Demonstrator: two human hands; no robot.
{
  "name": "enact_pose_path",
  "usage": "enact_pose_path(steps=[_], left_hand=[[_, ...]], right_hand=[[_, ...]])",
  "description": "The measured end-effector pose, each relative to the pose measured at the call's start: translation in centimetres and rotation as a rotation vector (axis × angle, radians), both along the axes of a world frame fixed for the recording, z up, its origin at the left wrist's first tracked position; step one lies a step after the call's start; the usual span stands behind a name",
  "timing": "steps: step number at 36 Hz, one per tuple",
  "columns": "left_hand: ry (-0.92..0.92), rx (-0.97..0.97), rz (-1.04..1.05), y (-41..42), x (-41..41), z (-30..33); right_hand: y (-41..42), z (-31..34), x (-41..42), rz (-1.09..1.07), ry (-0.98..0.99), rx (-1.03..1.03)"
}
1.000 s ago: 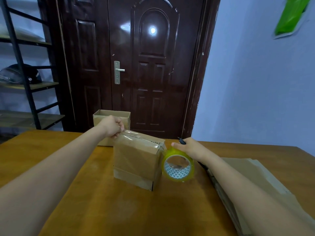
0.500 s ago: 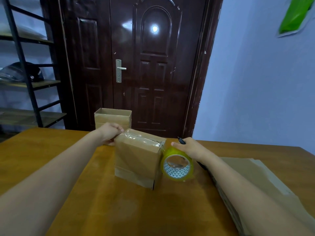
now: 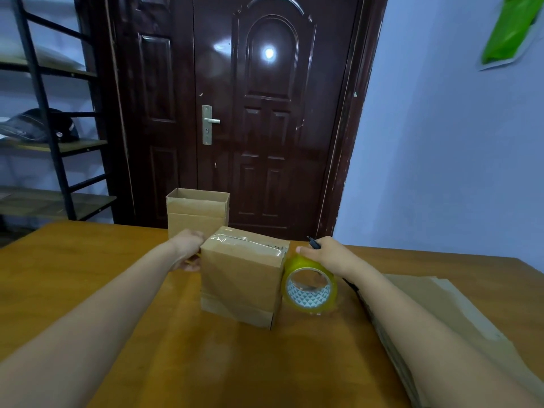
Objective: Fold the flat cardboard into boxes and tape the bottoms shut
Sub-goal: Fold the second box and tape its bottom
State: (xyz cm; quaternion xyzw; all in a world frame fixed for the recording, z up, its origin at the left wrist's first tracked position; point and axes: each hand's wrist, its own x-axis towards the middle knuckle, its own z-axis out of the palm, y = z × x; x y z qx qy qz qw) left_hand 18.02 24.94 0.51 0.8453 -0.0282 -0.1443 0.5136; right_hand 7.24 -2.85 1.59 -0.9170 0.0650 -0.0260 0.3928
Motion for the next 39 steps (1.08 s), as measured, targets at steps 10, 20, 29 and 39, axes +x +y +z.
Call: enact_pose_path(steps=[10,20,29,39], left_hand=[[-0.306,0.139,0.107,1.2,-1.0,3.4],[-0.528,0.773,-0.517,-3.7,-2.5,2.5],[-0.510,0.832,-0.530,-4.2,-2.4,3.1],[-0.665,0.785,-0.491,-8.2,-4.7,2.6]], right_hand=[[1.1,1.0,1.1,0.075,-0.008,-0.005],[0.7,0.1,1.0,0.104,-0.003,0.079],[0.7,-0.7,0.5,0.106,-0.030,0.128],[1.0,-0.5,0.0,0.075,-0.033,0.022]])
